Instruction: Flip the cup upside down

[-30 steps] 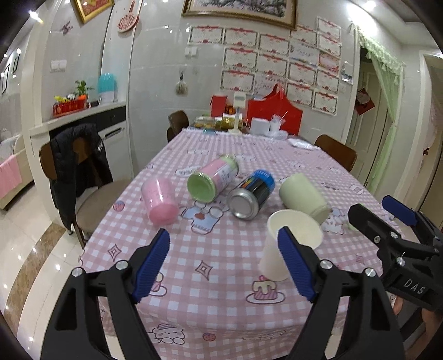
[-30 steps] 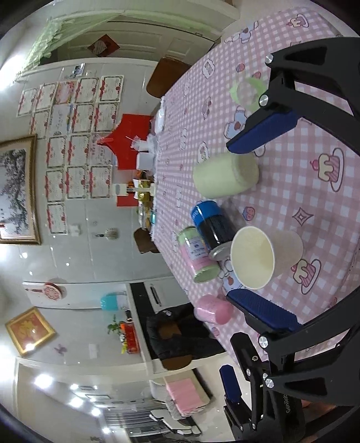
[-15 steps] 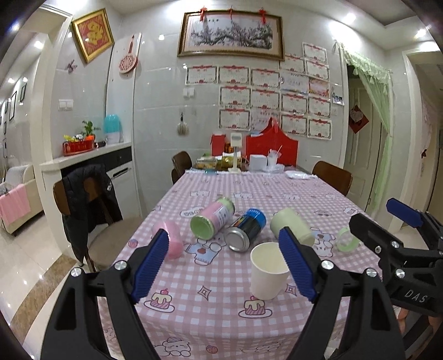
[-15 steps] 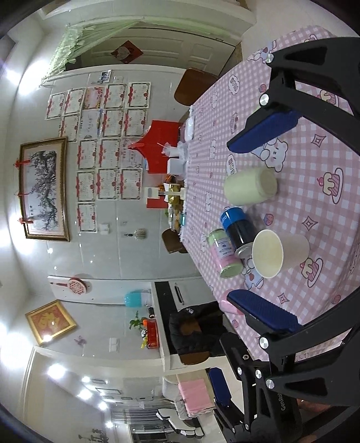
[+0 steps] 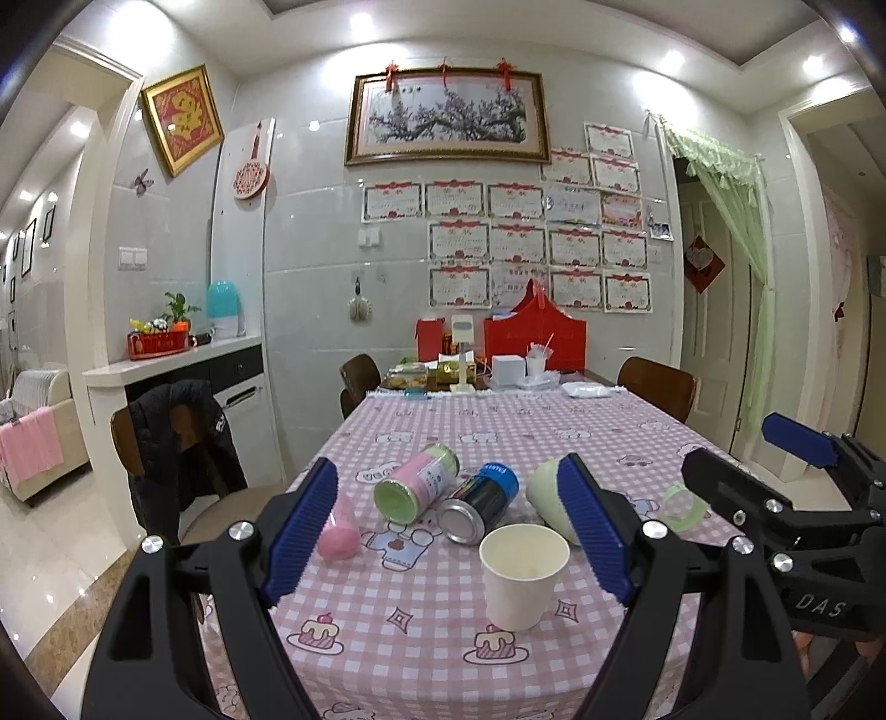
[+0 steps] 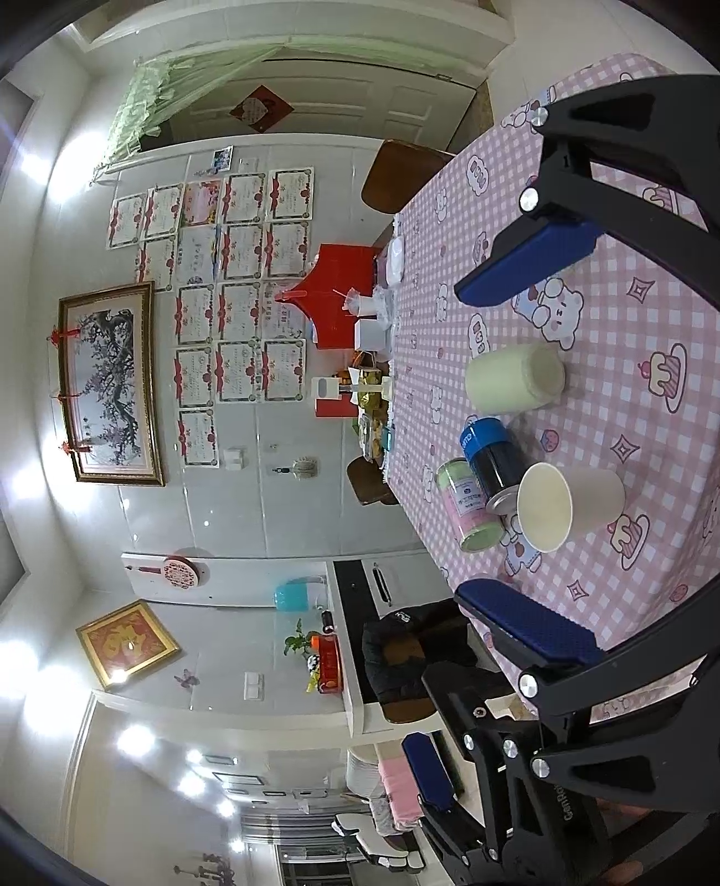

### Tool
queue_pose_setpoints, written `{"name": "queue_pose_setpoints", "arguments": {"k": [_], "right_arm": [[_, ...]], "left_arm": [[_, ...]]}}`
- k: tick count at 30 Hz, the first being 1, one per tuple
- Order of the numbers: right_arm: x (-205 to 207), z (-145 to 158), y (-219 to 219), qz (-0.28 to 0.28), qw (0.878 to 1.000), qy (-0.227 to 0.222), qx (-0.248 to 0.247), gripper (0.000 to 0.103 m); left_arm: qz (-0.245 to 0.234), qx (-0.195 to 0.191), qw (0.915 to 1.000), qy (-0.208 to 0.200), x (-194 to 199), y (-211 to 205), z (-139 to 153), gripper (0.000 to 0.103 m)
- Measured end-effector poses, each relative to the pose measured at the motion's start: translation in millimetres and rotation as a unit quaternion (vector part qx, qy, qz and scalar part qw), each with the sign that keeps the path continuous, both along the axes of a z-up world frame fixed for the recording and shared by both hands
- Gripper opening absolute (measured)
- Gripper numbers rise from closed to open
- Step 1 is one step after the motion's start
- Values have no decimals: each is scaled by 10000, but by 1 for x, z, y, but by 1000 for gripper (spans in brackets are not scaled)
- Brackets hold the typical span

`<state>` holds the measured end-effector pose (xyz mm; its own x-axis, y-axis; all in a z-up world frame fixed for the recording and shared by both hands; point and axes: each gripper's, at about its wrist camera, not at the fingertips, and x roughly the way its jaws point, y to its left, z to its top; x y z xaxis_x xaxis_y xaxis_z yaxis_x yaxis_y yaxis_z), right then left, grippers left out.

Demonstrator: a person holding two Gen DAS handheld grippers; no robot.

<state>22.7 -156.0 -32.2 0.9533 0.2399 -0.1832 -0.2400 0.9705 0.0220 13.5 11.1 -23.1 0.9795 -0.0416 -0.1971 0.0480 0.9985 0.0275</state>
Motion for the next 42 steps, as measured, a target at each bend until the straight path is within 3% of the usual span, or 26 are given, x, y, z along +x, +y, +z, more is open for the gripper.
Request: {"name": "queue_pose_setpoints", "arguments": {"k": [13, 42], "right_arm": [[-4, -2, -4, -69, 9999, -81, 39, 95], [-3, -5, -6, -59, 10000, -24, 48, 95]], "left_arm": [[93, 155, 9994, -284, -6, -9, 1, 80], [119, 160, 9993, -327, -7, -8, 2, 80]]}}
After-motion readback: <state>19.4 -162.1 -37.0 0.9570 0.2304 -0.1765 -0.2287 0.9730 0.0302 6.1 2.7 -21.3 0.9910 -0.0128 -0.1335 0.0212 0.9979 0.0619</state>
